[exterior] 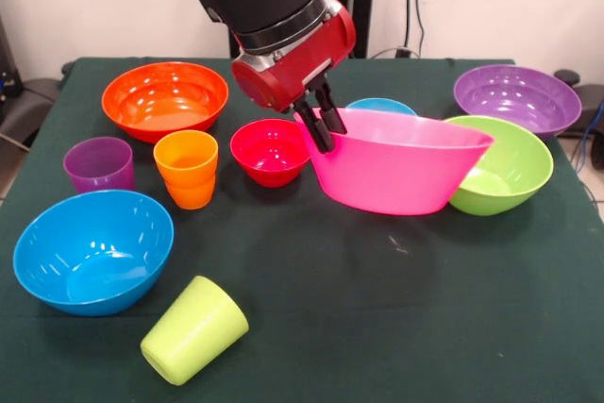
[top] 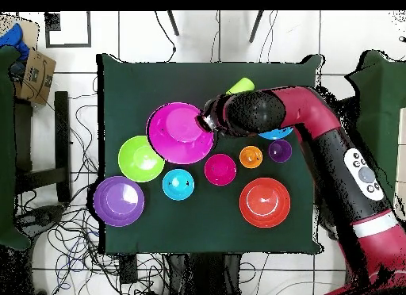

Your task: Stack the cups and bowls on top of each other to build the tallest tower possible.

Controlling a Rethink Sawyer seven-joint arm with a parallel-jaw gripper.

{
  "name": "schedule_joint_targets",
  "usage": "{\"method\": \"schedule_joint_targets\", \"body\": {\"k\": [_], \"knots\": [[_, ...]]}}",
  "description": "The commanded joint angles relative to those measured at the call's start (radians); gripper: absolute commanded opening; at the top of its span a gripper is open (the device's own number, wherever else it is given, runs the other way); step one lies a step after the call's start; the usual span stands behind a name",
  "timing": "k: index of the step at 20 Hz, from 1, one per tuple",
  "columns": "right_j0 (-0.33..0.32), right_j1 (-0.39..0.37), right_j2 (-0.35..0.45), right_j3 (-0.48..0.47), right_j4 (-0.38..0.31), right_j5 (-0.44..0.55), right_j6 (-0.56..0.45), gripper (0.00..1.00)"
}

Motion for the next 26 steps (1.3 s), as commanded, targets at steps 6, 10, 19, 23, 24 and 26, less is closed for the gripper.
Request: {"method": "schedule_joint_targets", "body": {"k": [6, 10, 19, 23, 24, 26], "knots": [[0.044, -0.021, -0.082, -0.075, -0.021, 0.133, -0.301, 0.00], [0.045, -0.045, -0.086, -0.066, -0.025, 0.132, -0.278, 0.00], [0.059, -0.044, -0.092, -0.086, -0.024, 0.141, -0.278, 0.00], [0.053, -0.041, -0.100, -0.089, -0.016, 0.139, -0.253, 0.00], [0.048, -0.039, -0.093, -0.085, -0.016, 0.128, -0.263, 0.00], [0.047, -0.039, -0.084, -0.079, -0.009, 0.133, -0.272, 0.00]]}}
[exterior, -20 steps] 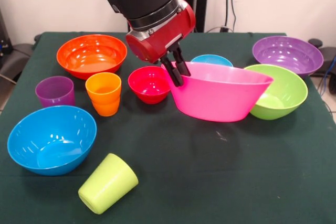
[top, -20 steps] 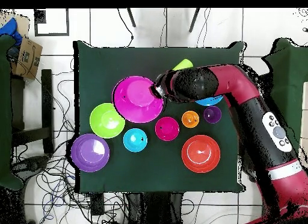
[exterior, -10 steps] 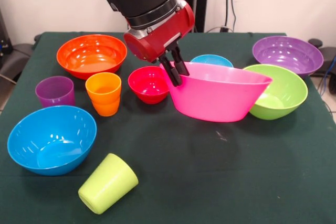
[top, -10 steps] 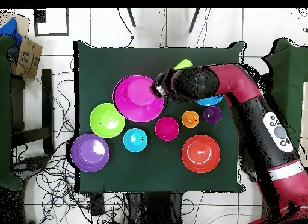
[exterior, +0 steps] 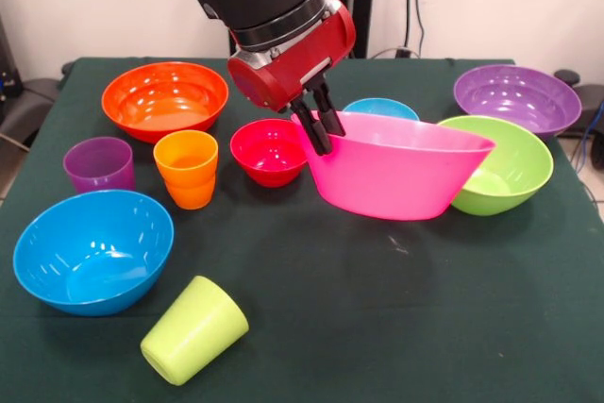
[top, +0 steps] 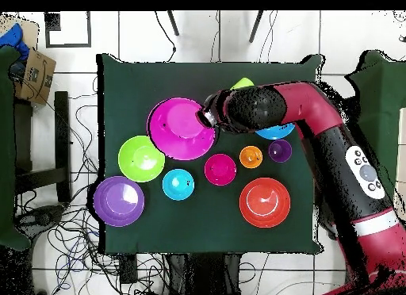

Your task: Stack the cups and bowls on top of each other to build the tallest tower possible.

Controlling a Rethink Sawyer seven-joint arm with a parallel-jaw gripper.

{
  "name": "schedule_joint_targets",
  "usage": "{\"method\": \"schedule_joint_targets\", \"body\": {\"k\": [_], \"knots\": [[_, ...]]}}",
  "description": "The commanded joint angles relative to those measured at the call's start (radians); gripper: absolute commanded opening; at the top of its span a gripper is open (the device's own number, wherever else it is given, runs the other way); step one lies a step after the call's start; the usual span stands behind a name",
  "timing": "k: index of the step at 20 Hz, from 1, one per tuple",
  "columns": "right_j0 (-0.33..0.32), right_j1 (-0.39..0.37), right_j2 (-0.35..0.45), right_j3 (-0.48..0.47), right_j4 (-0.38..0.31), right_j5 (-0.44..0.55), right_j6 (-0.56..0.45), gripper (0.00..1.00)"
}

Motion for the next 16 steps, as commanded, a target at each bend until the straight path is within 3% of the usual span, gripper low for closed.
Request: {"method": "schedule_joint_targets", "body": {"k": [1, 16], "knots": [[0.038, -0.025, -0.086, -0.059, -0.013, 0.130, -0.274, 0.00], [0.032, -0.037, -0.090, -0.043, -0.020, 0.109, -0.247, 0.00]]}}
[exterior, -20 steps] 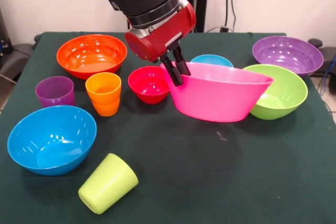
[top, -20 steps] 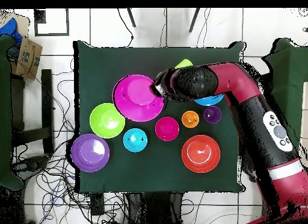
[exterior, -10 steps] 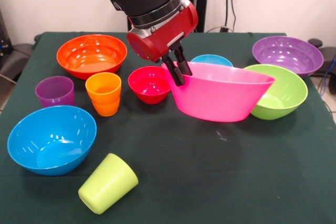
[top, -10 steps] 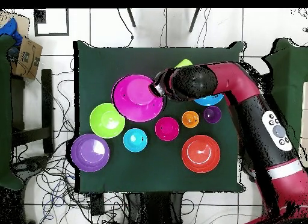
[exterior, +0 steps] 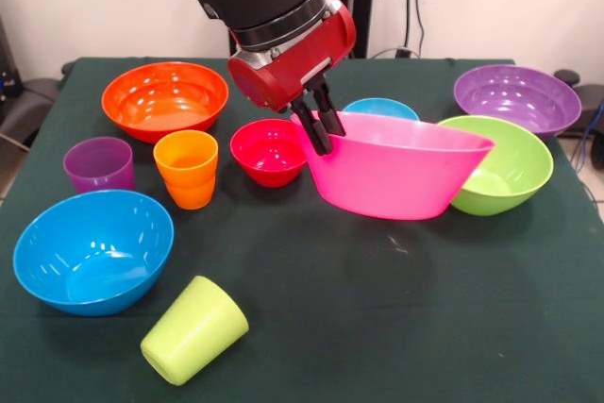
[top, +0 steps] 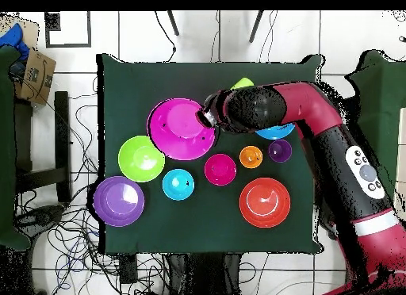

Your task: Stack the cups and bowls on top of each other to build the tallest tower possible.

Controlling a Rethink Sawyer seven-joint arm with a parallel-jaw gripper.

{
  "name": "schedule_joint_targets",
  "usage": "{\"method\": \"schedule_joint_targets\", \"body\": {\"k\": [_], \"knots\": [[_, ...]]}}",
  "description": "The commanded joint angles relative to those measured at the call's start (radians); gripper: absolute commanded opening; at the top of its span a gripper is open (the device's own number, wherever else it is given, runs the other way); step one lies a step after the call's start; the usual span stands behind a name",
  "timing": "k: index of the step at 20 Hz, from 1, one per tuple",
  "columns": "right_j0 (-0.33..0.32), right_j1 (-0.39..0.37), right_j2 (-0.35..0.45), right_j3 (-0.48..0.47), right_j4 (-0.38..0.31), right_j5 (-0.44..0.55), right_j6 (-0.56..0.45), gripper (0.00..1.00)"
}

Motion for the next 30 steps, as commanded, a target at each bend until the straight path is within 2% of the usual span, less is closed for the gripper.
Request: {"method": "schedule_joint_targets", "body": {"k": [1, 5, 12, 19, 30], "knots": [[0.031, -0.040, -0.088, -0.040, -0.020, 0.107, -0.245, 0.00], [0.013, -0.066, -0.069, -0.012, -0.015, 0.093, -0.245, 0.00], [-0.013, -0.126, -0.060, 0.071, -0.014, 0.048, -0.183, 0.00], [-0.012, -0.159, -0.061, 0.091, 0.006, 0.049, -0.153, 0.00], [-0.018, -0.155, -0.067, 0.098, 0.012, 0.038, -0.158, 0.00]]}}
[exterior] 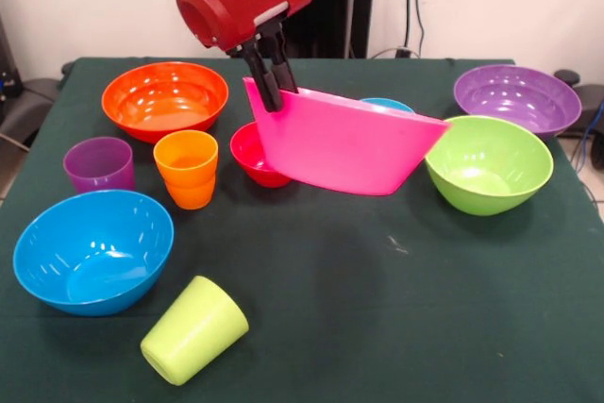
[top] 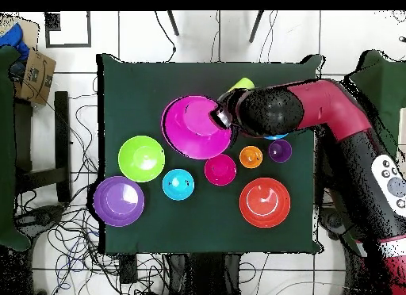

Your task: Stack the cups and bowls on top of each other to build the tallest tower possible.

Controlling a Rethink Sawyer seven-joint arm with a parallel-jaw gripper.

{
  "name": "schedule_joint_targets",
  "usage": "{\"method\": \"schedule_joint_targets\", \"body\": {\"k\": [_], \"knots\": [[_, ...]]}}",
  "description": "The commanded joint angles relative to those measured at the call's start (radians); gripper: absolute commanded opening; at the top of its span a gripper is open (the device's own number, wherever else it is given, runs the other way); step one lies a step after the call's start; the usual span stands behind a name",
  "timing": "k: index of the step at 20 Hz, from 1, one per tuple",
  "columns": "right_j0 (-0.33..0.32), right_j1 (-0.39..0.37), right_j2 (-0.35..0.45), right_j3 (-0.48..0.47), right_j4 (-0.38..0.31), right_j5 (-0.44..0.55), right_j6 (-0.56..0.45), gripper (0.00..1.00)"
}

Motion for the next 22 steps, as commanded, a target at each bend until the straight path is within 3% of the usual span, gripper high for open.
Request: {"method": "schedule_joint_targets", "body": {"k": [1, 3, 4, 22], "knots": [[0.014, -0.004, -0.065, 0.055, 0.003, 0.035, -0.156, 0.00], [0.015, -0.004, -0.065, 0.055, 0.003, 0.034, -0.153, 0.00], [0.020, 0.000, -0.070, 0.047, 0.012, 0.042, -0.141, 1.00], [0.041, -0.025, -0.089, 0.041, 0.007, 0.060, -0.147, 1.00]]}}
